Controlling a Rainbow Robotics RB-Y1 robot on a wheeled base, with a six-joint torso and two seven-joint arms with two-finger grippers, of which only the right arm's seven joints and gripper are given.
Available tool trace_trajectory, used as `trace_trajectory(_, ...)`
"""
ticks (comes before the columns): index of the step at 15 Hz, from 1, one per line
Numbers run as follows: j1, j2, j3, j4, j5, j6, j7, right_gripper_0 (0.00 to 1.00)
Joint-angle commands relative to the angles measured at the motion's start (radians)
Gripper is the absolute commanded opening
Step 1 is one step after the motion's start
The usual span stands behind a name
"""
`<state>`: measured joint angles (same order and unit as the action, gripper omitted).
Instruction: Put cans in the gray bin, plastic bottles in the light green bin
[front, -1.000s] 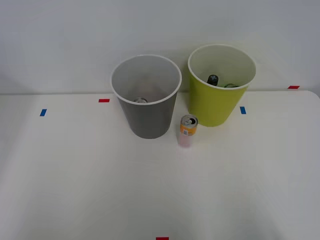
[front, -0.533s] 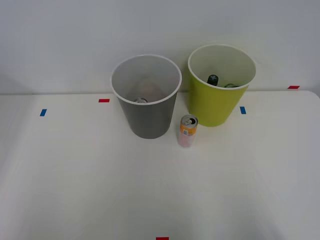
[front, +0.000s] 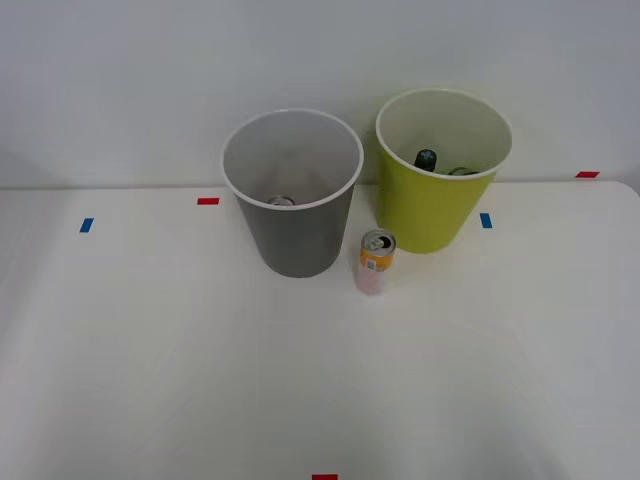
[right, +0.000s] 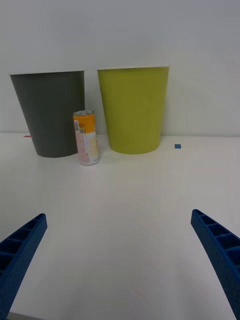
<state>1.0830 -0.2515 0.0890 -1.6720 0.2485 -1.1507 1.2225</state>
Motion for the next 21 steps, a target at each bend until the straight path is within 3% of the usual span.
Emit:
trace_trajectory(1, 0.0, 0.0, 0.0, 0.0, 0.0, 0.0, 0.0, 1.0)
trace_trajectory(21, 0.0, 0.0, 0.0, 0.0, 0.0, 0.0, 0.0, 1.0)
